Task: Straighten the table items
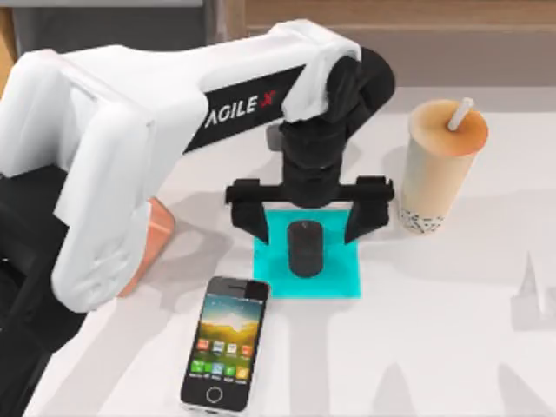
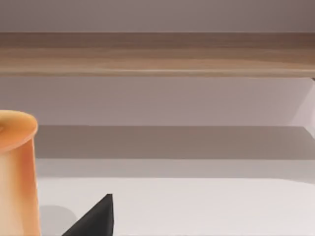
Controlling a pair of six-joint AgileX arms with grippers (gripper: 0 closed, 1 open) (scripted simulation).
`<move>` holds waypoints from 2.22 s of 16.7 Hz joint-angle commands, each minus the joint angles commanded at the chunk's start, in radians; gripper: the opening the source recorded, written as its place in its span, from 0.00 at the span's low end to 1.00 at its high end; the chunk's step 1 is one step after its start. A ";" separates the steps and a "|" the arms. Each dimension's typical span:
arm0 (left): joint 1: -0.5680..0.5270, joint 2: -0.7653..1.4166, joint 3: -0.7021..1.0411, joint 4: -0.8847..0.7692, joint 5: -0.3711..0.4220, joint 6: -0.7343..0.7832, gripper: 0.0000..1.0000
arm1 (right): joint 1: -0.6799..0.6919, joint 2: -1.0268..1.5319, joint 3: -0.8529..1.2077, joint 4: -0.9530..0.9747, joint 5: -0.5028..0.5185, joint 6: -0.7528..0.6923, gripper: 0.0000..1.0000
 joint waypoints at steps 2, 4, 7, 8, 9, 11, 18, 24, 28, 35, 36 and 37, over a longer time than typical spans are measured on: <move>0.002 0.000 0.000 0.000 0.000 0.000 1.00 | 0.000 0.000 0.000 0.000 0.000 0.000 1.00; 0.002 -0.009 -0.011 0.005 -0.001 0.004 1.00 | 0.000 0.000 0.000 0.000 0.000 0.000 1.00; 0.000 -0.077 -0.093 0.031 -0.005 0.021 1.00 | 0.000 0.000 0.000 0.000 0.000 0.000 1.00; -0.002 -0.113 -0.136 0.039 -0.006 0.026 1.00 | 0.000 0.000 0.000 0.000 0.000 0.000 1.00; -0.003 -0.149 -0.184 0.047 -0.008 0.031 1.00 | 0.000 0.000 0.000 0.000 0.000 0.000 1.00; -0.006 -0.203 -0.260 0.063 -0.011 0.042 1.00 | 0.000 0.000 0.000 0.000 0.000 0.000 1.00; -0.017 -0.393 -0.487 0.127 -0.018 0.080 1.00 | 0.000 0.000 0.000 0.000 0.000 0.000 1.00; -0.026 -0.577 -0.735 0.176 -0.027 0.113 1.00 | 0.000 0.000 0.000 0.000 0.000 0.000 1.00; -0.034 -0.627 -0.800 0.198 -0.031 0.128 1.00 | 0.000 0.000 0.000 0.000 0.000 0.000 1.00; -0.030 -0.599 -0.826 0.253 -0.031 0.132 1.00 | 0.000 0.000 0.000 0.000 0.000 0.000 1.00; -0.030 -0.586 -0.842 0.281 -0.031 0.133 1.00 | 0.000 0.000 0.000 0.000 0.000 0.000 1.00; -0.029 -0.571 -0.858 0.313 -0.031 0.133 1.00 | 0.000 0.000 0.000 0.000 0.000 0.000 1.00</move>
